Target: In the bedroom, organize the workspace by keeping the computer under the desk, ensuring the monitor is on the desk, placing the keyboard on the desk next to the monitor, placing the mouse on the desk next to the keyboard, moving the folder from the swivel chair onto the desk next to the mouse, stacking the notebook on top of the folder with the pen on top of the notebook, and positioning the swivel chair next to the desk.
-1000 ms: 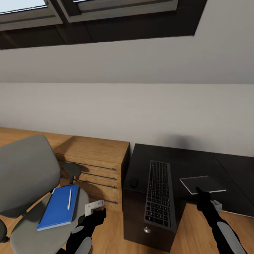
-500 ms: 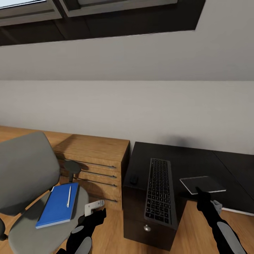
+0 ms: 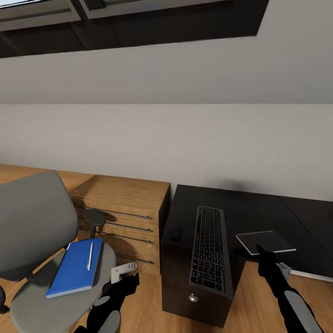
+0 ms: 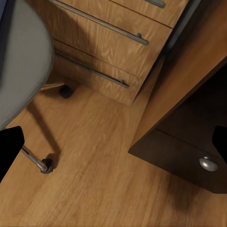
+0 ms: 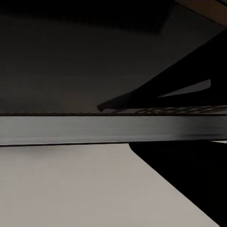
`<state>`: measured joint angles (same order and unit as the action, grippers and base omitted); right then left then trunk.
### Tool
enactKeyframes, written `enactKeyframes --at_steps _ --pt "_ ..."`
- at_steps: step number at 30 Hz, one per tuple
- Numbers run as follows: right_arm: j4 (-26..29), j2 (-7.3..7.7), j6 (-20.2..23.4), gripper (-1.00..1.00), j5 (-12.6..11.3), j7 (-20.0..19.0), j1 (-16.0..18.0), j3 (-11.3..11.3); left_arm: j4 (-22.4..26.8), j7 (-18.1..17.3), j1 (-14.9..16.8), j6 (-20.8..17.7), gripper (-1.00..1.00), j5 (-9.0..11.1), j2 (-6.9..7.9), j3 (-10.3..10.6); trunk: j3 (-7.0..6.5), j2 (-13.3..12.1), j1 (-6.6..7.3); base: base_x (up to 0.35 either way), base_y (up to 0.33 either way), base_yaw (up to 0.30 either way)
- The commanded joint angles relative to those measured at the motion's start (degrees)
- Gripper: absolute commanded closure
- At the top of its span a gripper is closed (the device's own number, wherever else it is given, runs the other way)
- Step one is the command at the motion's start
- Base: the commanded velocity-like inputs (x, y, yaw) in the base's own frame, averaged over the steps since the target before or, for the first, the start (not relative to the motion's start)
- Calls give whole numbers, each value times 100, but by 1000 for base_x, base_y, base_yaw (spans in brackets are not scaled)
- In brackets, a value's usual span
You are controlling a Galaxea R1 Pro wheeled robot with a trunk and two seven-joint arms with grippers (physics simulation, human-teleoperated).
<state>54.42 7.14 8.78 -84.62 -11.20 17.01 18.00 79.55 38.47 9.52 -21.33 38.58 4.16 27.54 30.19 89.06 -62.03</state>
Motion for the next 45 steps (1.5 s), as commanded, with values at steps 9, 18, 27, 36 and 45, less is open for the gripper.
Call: enactKeyframes --at_steps 9,18,27,36,45 --pt "-1 -2 37 100 -51 4 4 11 8 47 6 -11 -100 31 14 21 6 3 0 0 0 0" --pt "7 -2 20 -100 -38 188 4 2 8 47 6 -11 -100 31 22 24 6 3 0 0 0 0" --pt "7 -2 13 -100 -33 192 4 -6 8 47 6 -11 -100 42 23 24 6 3 0 0 0 0" --pt "7 -2 10 -100 -29 196 4 -7 0 47 6 -11 -100 45 32 16 6 3 0 -9 0 0" --pt "-1 -2 11 -100 -29 197 4 -7 -1 47 6 -11 -100 45 32 15 6 3 0 -92 0 0"
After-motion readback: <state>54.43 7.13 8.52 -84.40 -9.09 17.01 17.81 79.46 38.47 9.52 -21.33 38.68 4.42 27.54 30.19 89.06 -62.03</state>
